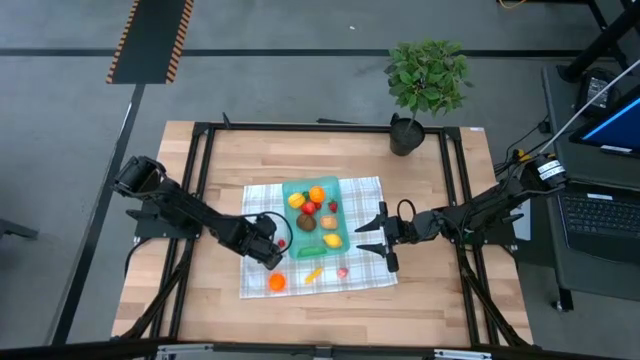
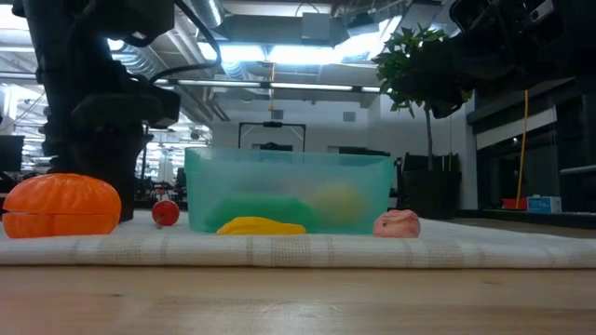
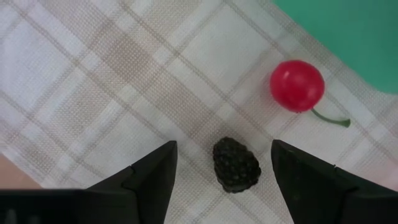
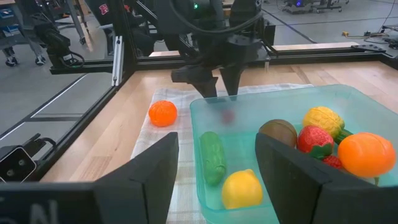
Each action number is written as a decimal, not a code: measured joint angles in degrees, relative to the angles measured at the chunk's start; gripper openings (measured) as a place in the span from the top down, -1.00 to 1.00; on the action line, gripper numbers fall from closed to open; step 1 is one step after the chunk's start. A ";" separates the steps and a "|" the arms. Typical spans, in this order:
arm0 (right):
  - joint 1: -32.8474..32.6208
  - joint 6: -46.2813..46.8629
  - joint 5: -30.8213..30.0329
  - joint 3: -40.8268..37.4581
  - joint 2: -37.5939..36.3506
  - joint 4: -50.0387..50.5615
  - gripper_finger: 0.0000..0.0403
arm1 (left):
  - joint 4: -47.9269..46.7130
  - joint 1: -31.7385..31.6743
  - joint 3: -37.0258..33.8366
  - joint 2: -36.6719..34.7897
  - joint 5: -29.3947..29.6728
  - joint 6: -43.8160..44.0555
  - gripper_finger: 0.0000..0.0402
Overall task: Pick and placing Produce into tupperware
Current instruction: Put the black raspberry into the blue bin
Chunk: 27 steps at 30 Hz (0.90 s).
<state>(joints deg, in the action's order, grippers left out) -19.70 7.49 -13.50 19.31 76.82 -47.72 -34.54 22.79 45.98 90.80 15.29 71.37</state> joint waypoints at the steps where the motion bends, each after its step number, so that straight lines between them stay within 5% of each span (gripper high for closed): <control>1: 0.00 0.00 0.00 0.00 0.00 0.00 -0.07 | 0.00 -0.16 0.00 0.00 0.00 0.00 -0.22; 11: -0.04 0.00 0.00 0.00 0.00 0.01 -0.07 | 0.02 -0.45 0.04 -0.01 -1.47 0.02 0.01; 27: -0.04 0.00 0.02 0.00 0.00 0.02 -0.07 | 0.02 -0.45 0.04 -0.02 -3.39 0.02 0.03</control>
<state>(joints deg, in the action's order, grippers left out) -19.75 7.49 -13.47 19.31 76.82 -47.70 -34.52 22.35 46.02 90.78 11.90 71.40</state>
